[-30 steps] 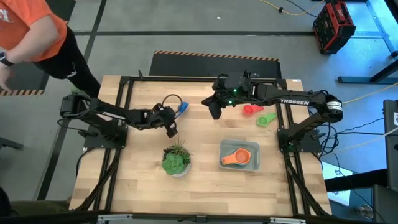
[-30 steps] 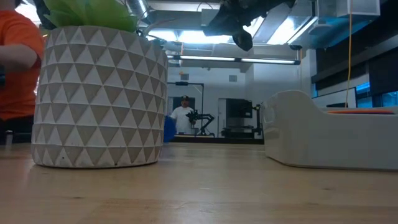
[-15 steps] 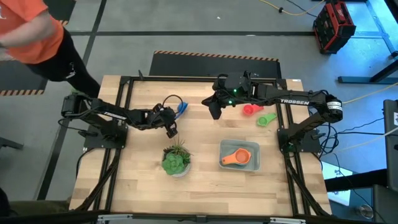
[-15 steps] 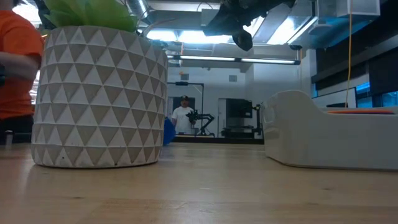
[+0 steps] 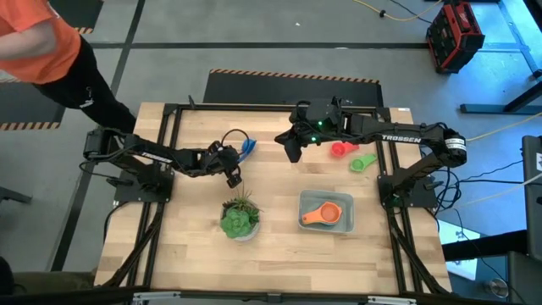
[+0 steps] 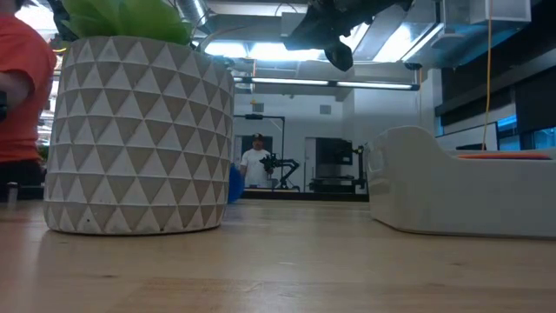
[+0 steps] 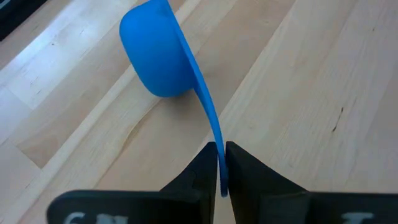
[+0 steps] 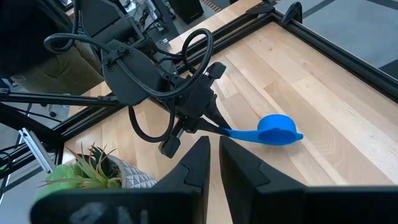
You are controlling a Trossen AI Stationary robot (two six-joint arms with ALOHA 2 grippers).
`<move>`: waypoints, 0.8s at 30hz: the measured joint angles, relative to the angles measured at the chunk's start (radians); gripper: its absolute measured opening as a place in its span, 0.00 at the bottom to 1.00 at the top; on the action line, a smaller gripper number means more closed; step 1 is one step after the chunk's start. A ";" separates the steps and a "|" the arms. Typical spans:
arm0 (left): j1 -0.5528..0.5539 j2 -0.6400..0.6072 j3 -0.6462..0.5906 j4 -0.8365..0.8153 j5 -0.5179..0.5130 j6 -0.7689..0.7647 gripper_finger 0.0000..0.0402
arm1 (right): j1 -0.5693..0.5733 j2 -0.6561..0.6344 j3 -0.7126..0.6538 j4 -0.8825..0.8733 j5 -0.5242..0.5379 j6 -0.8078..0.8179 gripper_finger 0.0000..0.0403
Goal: Nest measuring cups in basket
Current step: Stack the blue measuring cup on top of the orange measuring cup in the grey bin
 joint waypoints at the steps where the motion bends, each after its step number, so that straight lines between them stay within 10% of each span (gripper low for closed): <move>1: 0.000 0.000 0.000 0.000 0.000 0.000 0.06 | 0.000 0.000 0.000 0.000 0.000 0.000 0.10; 24: 0.000 0.000 0.000 0.001 -0.001 0.000 0.09 | -0.014 0.000 0.001 0.036 -0.135 0.000 0.10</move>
